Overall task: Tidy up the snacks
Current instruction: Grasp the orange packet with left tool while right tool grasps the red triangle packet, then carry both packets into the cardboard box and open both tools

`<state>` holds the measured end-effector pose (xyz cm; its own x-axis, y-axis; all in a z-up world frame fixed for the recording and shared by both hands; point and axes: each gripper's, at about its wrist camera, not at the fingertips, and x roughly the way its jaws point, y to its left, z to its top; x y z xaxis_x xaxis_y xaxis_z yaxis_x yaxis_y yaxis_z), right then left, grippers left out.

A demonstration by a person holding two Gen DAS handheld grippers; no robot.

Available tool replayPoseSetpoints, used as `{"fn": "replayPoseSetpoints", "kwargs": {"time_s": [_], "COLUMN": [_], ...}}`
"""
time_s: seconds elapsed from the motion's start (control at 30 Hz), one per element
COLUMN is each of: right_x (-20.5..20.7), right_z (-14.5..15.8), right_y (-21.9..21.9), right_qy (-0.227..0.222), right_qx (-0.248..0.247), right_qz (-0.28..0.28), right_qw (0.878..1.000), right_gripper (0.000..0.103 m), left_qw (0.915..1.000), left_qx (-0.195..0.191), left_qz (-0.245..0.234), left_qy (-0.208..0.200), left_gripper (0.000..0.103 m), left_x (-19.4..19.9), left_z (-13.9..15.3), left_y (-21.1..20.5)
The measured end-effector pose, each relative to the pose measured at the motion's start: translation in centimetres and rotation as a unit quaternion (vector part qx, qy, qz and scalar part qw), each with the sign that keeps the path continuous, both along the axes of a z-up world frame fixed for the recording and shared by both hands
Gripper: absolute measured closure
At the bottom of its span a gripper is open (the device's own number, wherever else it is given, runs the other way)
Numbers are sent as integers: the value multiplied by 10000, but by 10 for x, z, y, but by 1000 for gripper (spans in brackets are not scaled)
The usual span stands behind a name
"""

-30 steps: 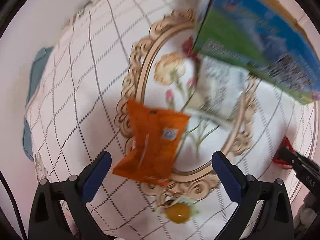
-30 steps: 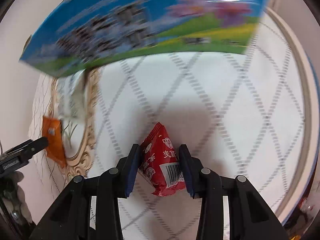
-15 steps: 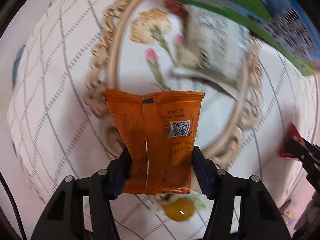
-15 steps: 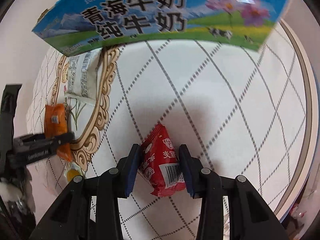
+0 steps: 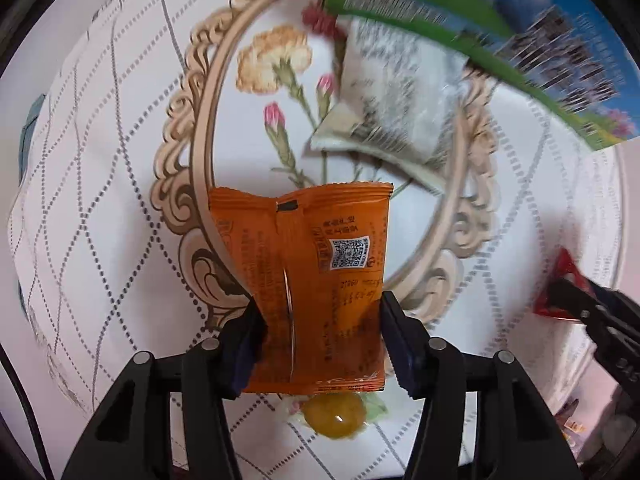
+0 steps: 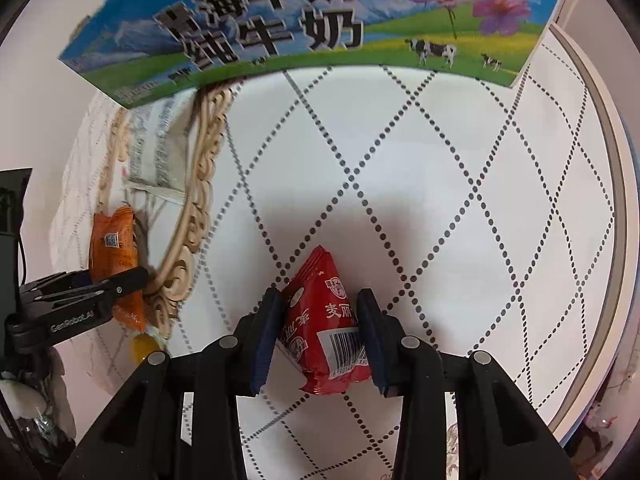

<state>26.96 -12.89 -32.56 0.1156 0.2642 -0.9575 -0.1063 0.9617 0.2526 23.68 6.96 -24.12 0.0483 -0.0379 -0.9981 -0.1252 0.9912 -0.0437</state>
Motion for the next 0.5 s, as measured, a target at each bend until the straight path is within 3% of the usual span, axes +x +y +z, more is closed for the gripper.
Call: {"fn": "replayPoseSetpoints", "kwargs": {"time_s": [0.17, 0.37, 0.5], "right_x": [0, 19, 54], "right_z": [35, 108, 147], "right_y": [-5, -13, -23], "right_qy": [-246, -824, -1234], "right_qx": [380, 966, 1031], "right_qz": [-31, -107, -199], "right_qw": [9990, 9918, 9868], "right_gripper": [62, 62, 62], "left_qw": [9978, 9889, 9819], "left_qx": [-362, -816, -618], "left_qz": [-120, -411, -754], "left_qy": [-542, -1175, -1623], "left_gripper": [50, 50, 50], "left_x": [3, 40, 95], "left_z": [66, 153, 187], "left_y": [-13, -33, -54]}}
